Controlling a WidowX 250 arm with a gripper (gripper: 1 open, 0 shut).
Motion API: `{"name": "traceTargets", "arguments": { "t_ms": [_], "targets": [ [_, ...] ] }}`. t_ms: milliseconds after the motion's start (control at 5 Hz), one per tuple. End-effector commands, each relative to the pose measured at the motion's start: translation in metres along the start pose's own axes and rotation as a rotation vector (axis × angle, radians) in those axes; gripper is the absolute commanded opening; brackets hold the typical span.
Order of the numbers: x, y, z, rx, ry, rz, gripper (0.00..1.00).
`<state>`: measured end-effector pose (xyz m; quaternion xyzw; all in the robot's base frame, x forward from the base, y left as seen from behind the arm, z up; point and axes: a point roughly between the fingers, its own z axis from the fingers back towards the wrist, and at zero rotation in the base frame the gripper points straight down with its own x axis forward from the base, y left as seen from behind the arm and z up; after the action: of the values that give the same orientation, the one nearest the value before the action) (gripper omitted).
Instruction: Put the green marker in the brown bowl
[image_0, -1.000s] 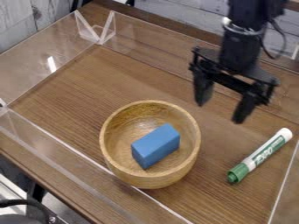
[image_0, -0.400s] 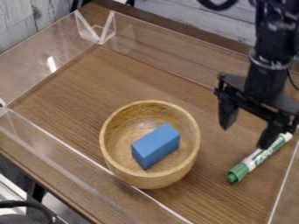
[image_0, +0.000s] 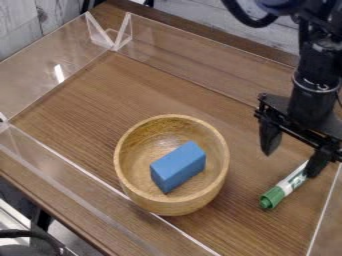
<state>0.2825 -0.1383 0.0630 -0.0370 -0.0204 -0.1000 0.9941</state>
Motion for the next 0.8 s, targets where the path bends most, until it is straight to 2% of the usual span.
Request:
{"name": "traceTargets", "arguments": {
  "t_ms": [0, 600],
  "targets": [
    [0.0036, -0.0056, 0.0074, -0.009, -0.039, -0.014, 1.0],
    [0.0052, -0.0081, 0.0041, -0.011, -0.045, -0.024, 1.0]
  ]
}}
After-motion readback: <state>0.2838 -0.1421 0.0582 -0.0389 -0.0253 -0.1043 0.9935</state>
